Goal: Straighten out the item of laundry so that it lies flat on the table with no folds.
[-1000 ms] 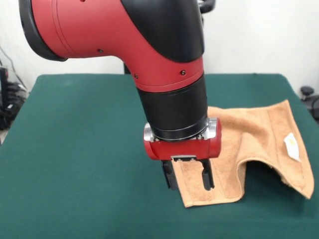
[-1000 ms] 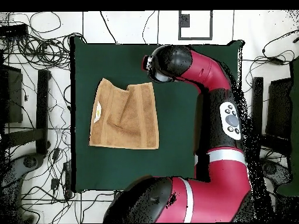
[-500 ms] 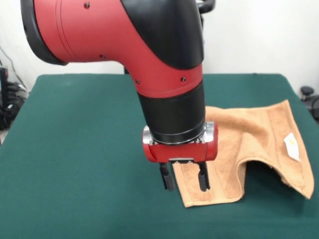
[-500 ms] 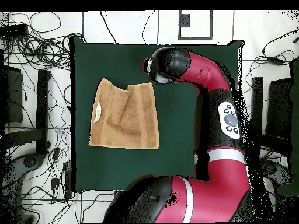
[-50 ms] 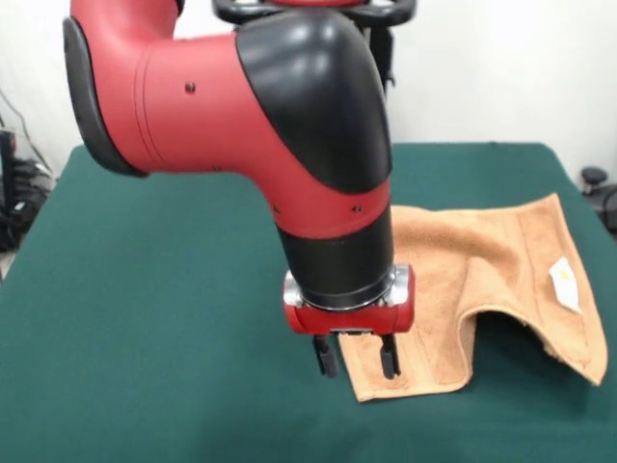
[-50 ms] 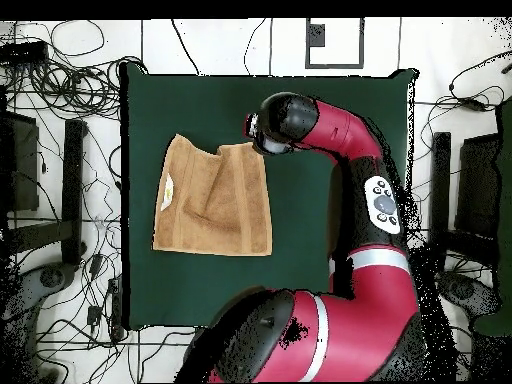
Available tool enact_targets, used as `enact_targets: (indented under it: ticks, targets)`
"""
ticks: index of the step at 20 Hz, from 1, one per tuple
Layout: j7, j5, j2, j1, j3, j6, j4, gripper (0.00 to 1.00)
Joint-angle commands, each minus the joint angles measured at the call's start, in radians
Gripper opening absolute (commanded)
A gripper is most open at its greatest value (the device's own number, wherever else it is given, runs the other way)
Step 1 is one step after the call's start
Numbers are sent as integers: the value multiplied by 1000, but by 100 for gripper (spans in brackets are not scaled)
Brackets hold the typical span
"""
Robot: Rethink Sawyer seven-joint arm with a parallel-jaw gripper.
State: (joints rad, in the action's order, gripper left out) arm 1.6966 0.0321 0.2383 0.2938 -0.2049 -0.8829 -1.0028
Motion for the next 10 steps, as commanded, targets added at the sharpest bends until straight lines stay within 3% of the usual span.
enact_targets:
  ticks: [1, 10]
  targets:
    - [-127, 36, -37, -17, -97, -113, -80, 100]
    - [-135, 34, -47, -22, -109, -167, -37, 100]
